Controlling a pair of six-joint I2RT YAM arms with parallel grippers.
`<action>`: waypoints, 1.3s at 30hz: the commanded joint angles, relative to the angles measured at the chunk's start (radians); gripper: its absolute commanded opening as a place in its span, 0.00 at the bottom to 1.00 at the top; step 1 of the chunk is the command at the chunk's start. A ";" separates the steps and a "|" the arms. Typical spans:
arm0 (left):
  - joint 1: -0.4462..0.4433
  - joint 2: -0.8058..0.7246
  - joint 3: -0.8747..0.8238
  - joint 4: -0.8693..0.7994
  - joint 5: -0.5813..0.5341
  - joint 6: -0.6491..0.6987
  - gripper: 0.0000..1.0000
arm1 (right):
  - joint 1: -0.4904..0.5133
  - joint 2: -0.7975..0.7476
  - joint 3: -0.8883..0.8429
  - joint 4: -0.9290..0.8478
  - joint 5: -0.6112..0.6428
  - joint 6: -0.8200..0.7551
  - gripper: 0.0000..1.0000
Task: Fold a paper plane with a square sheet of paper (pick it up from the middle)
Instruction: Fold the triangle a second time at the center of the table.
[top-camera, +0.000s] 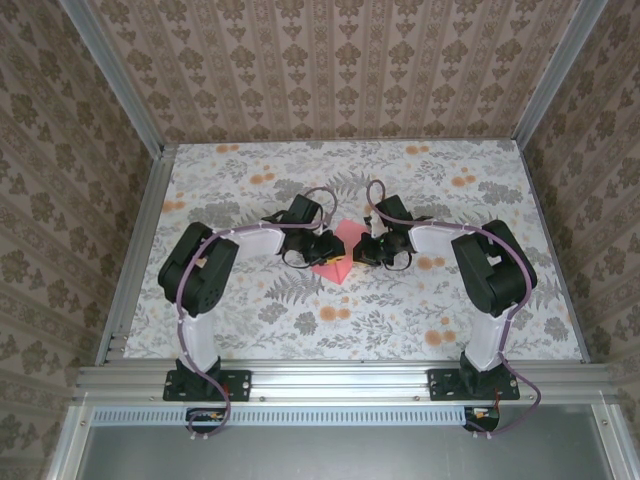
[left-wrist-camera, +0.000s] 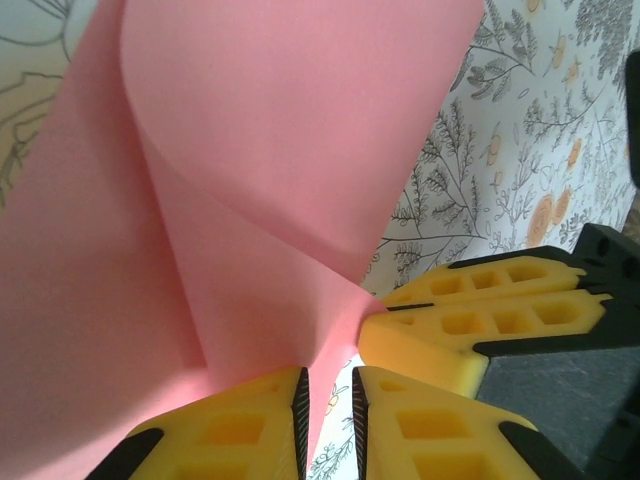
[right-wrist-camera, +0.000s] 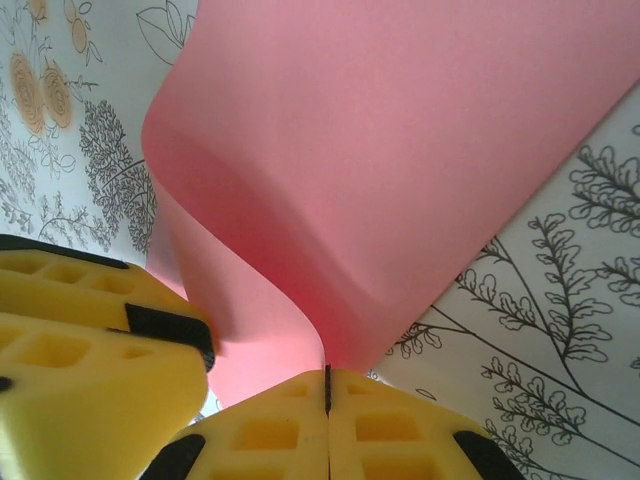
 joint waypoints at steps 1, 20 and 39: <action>-0.009 0.014 0.037 -0.022 0.024 0.029 0.22 | 0.005 0.017 0.028 -0.027 0.029 -0.020 0.08; -0.019 0.028 0.045 -0.040 0.025 0.037 0.22 | 0.005 0.052 0.062 -0.034 0.057 -0.033 0.08; -0.030 0.048 0.062 -0.061 0.037 0.049 0.23 | 0.005 0.073 0.062 -0.032 0.102 -0.040 0.09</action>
